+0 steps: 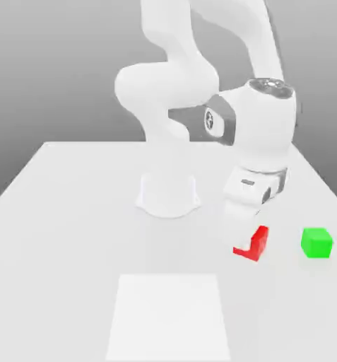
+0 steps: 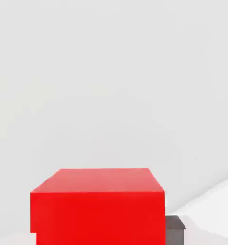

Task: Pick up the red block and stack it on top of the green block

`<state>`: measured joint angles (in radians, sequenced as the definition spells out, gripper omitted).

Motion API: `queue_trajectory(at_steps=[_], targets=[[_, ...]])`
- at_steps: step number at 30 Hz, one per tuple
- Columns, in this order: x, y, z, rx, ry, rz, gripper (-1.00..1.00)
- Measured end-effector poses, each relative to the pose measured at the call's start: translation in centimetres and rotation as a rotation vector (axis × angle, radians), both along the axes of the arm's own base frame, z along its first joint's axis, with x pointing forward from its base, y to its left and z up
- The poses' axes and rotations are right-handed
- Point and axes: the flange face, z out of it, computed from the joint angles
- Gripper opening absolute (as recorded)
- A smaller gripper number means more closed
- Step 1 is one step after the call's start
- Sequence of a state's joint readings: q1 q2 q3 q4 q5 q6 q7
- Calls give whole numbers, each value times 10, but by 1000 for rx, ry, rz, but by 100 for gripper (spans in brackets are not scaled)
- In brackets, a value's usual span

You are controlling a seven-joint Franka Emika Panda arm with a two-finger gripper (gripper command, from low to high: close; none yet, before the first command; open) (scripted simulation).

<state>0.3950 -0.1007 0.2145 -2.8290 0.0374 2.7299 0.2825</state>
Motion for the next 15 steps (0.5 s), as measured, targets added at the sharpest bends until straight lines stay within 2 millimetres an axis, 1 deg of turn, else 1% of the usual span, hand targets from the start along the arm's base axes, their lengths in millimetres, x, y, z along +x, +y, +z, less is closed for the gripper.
queue_trajectory(at_steps=[4, 6, 8, 9, 11, 14, 15], targets=[[-35, 64, 8, 2, 1, 88, -100], [-59, 94, 11, 3, 2, 135, -100], [-86, 123, 15, 4, 4, 182, -100], [-94, 131, 11, 4, 4, 197, -100], [-98, 137, -5, 4, 3, 202, -100], [-97, 136, -37, 4, 3, 197, -100], [-98, 136, -45, 4, 3, 197, 100]])
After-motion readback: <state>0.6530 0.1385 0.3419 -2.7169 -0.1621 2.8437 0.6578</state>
